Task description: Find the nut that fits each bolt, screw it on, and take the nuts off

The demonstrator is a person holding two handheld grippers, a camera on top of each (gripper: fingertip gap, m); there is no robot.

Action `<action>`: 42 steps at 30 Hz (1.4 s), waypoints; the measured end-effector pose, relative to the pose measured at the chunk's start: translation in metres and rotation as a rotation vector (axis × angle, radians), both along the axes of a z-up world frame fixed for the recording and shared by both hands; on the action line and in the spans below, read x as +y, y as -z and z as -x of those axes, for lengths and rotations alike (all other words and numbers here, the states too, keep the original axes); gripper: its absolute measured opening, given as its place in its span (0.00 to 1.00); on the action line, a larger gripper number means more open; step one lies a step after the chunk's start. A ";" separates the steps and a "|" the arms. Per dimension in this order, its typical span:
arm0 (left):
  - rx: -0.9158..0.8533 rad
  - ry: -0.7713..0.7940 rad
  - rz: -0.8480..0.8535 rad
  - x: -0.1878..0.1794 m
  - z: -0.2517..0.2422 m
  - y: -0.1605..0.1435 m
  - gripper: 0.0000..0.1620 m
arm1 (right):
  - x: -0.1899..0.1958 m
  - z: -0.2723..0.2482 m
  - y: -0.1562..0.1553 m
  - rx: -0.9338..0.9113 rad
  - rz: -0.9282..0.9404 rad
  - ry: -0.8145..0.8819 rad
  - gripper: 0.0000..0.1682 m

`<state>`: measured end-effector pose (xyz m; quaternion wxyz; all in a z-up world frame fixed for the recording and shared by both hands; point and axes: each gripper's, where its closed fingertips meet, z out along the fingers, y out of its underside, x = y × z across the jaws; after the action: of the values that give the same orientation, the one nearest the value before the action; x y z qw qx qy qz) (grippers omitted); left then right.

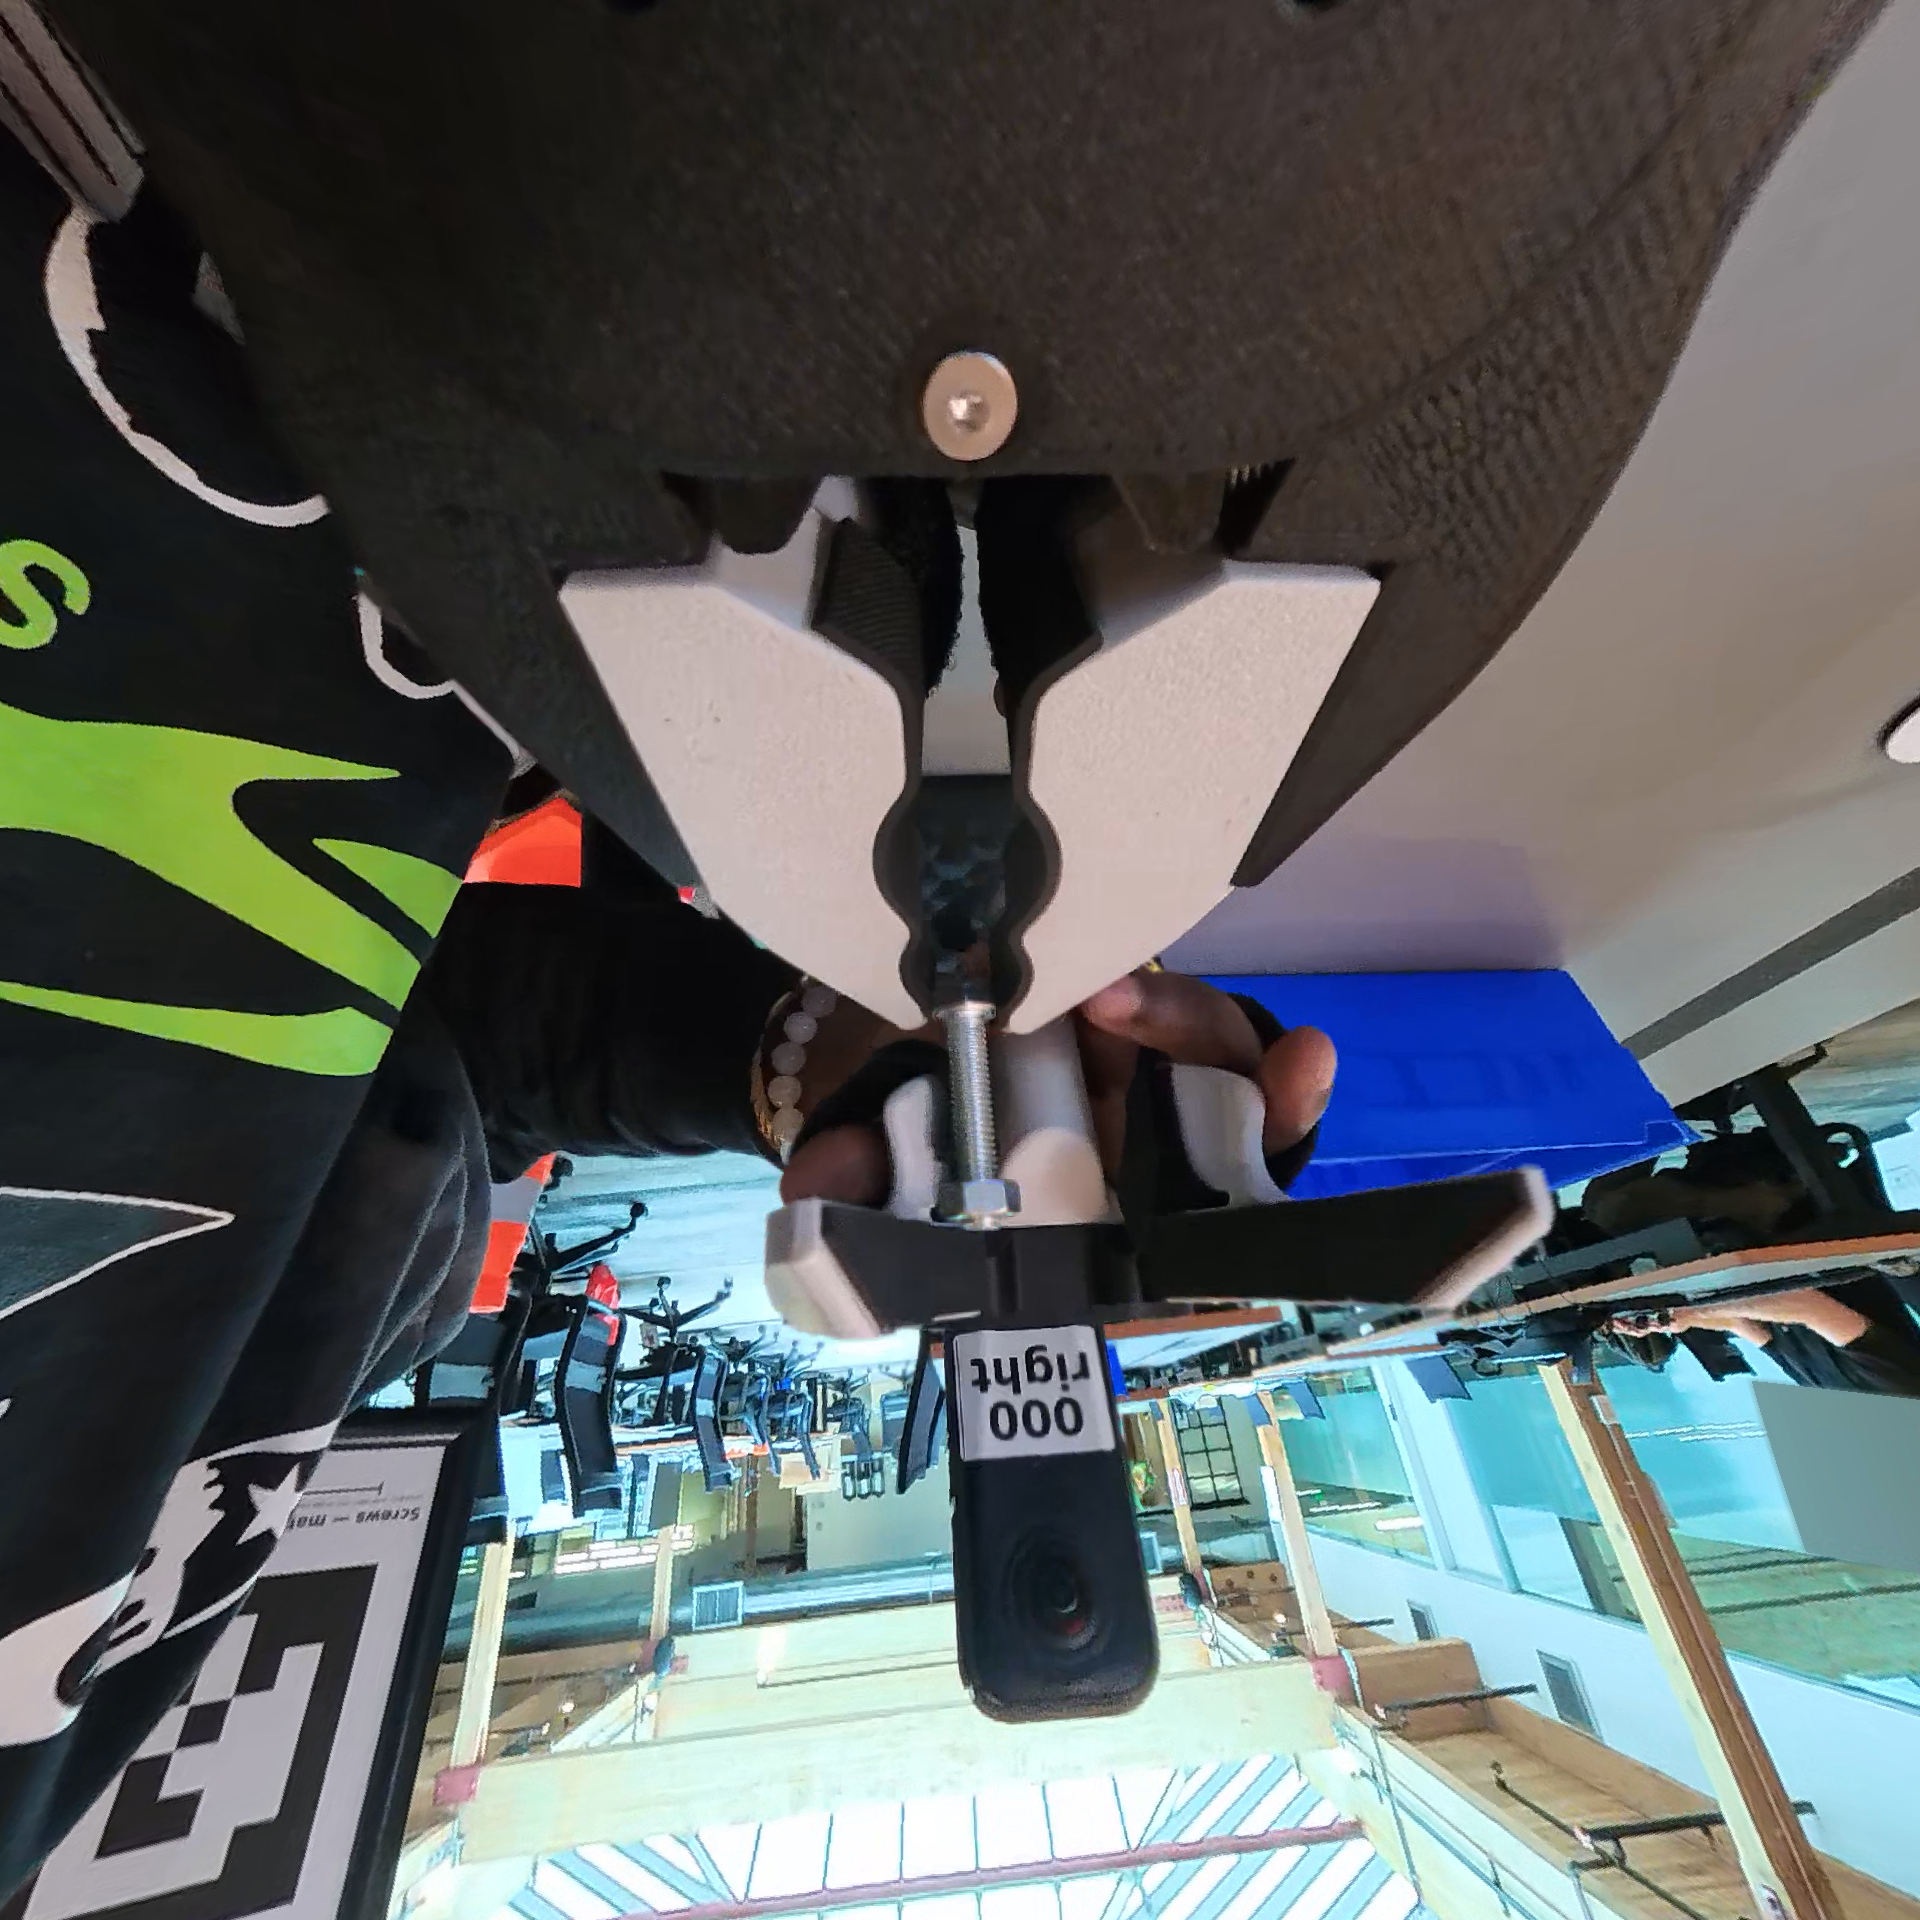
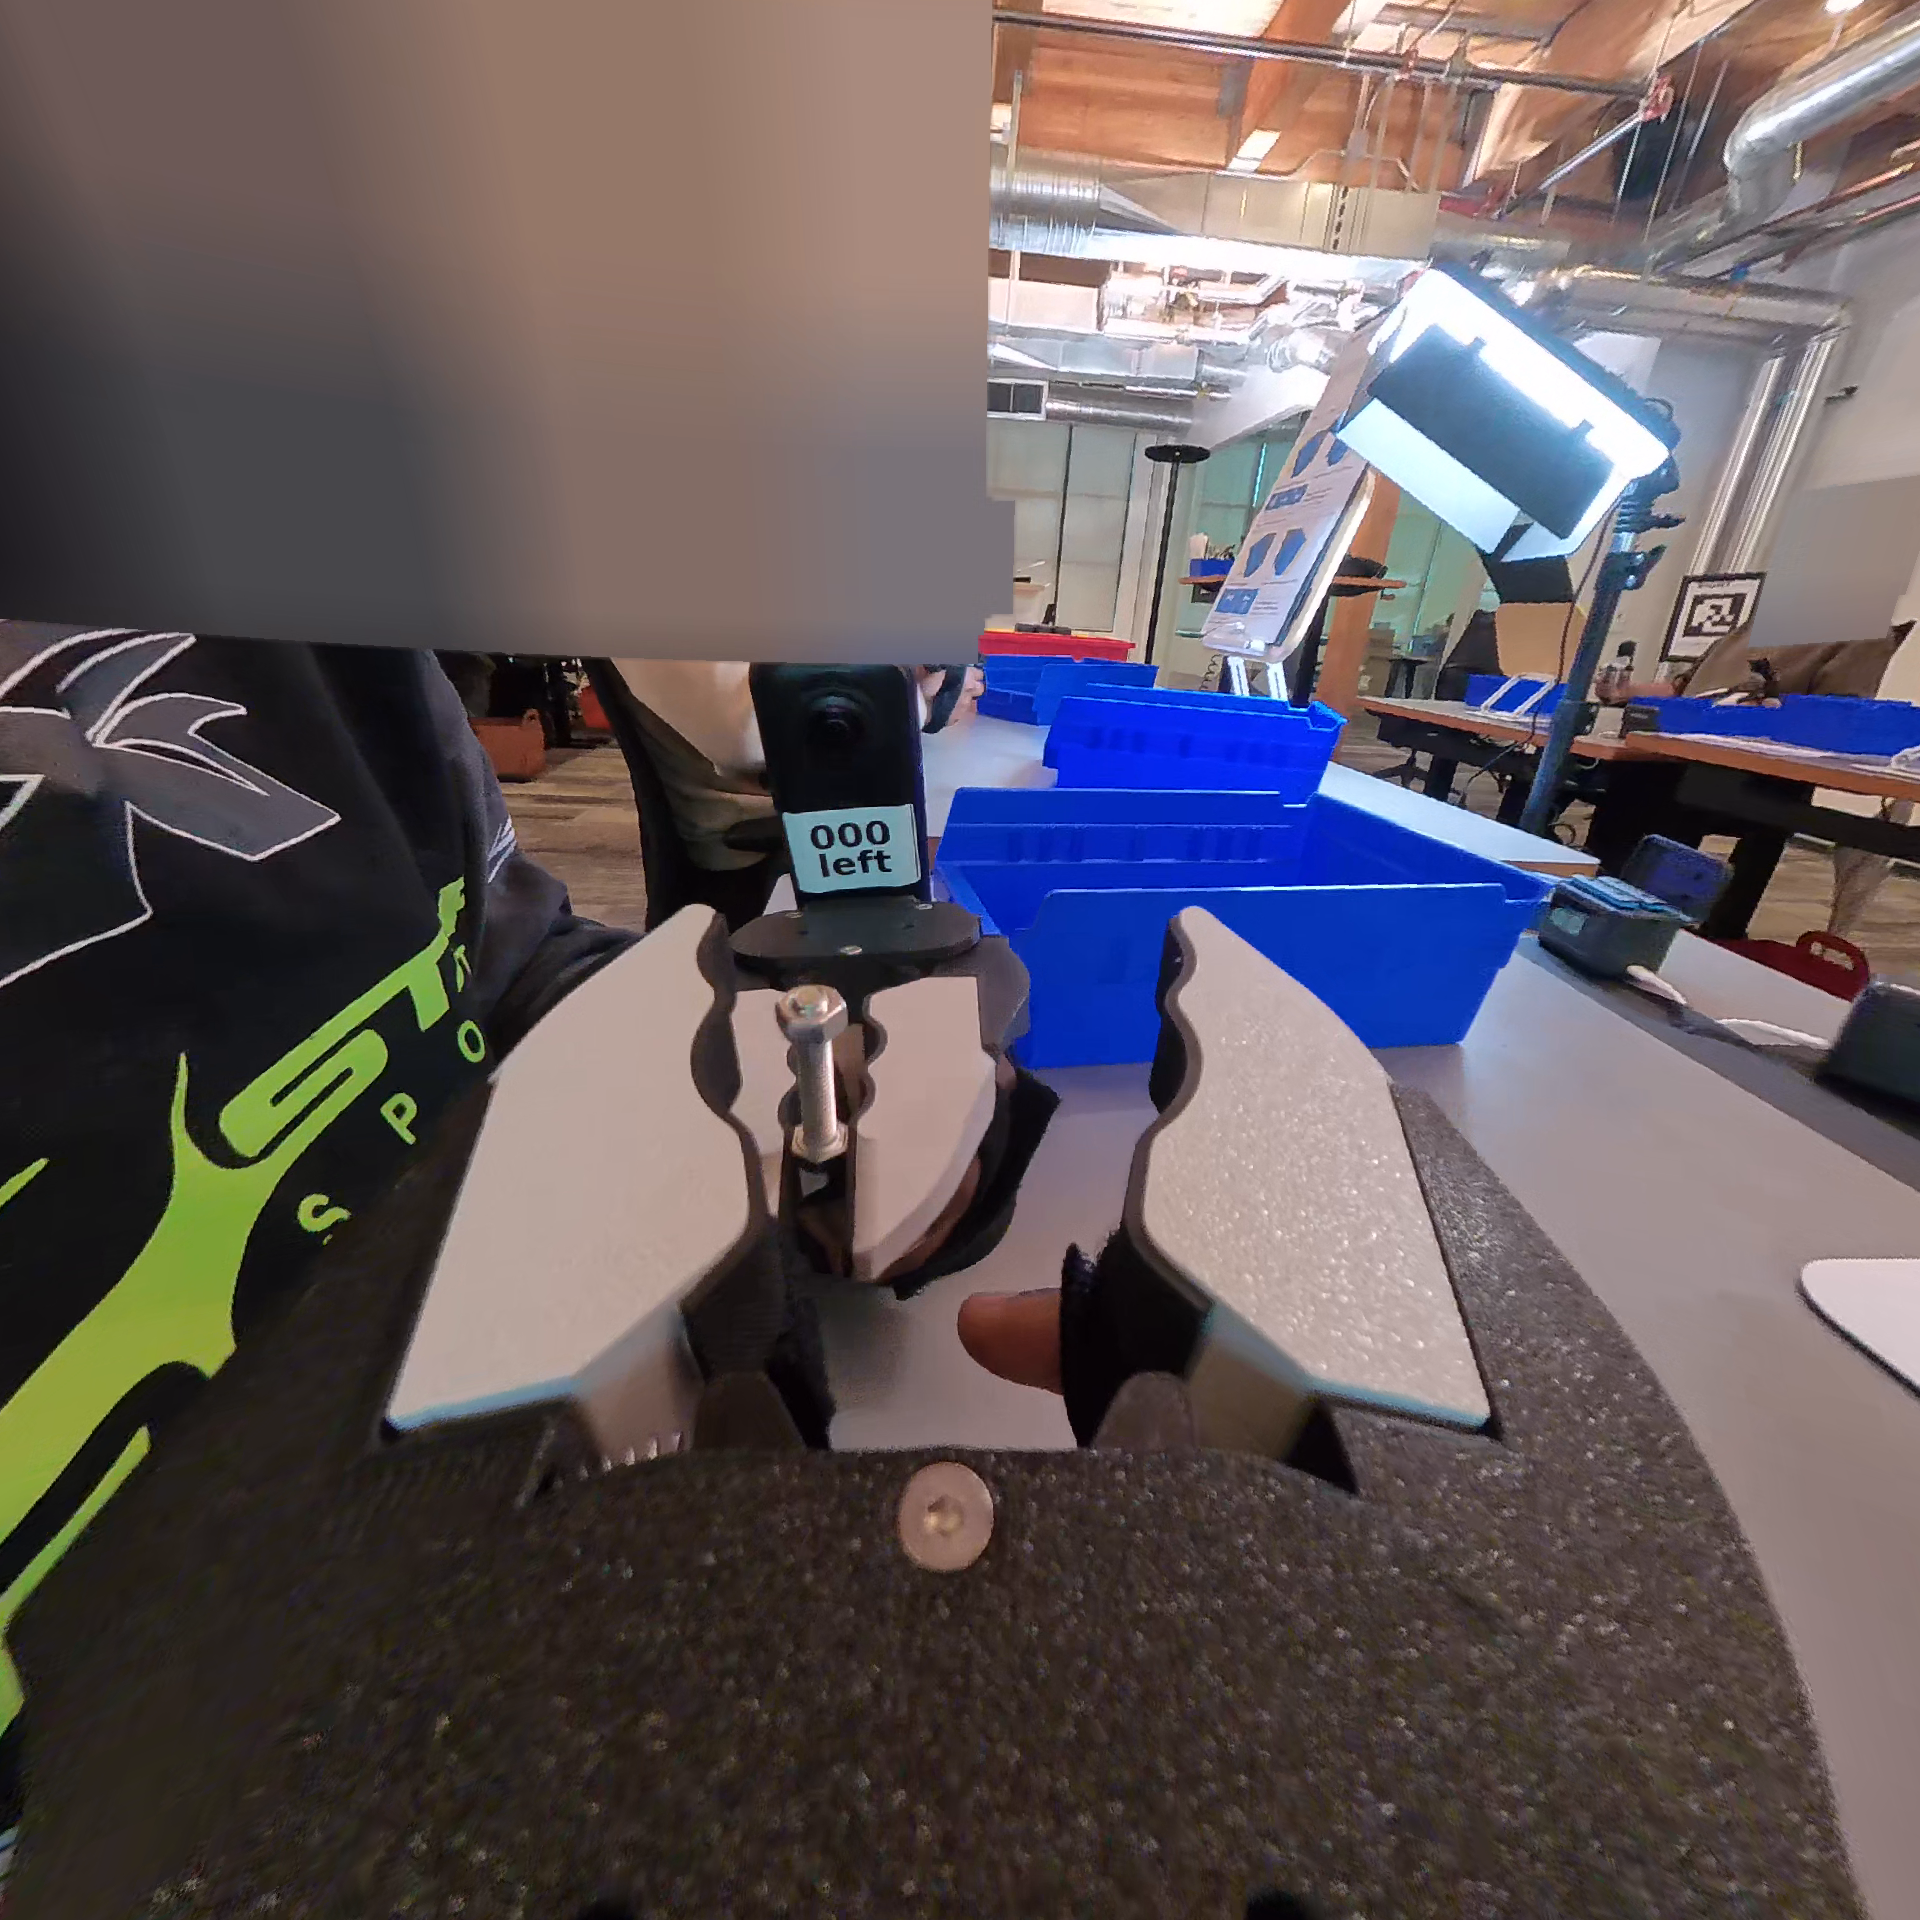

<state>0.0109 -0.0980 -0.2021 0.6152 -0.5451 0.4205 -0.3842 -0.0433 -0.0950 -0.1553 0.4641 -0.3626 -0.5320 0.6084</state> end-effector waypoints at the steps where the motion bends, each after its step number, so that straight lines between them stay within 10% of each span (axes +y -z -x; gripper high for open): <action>1: 0.004 -0.001 0.000 0.000 0.000 0.001 0.06 | -0.001 0.002 0.002 -0.005 0.003 0.000 0.47; 42: 0.068 -0.023 -0.026 0.000 -0.004 0.010 0.06 | 0.000 0.009 0.011 -0.066 -0.021 0.027 0.48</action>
<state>0.0149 -0.0978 -0.2117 0.6121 -0.5544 0.4398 -0.3529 -0.0527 -0.0955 -0.1664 0.4583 -0.3844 -0.5485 0.5843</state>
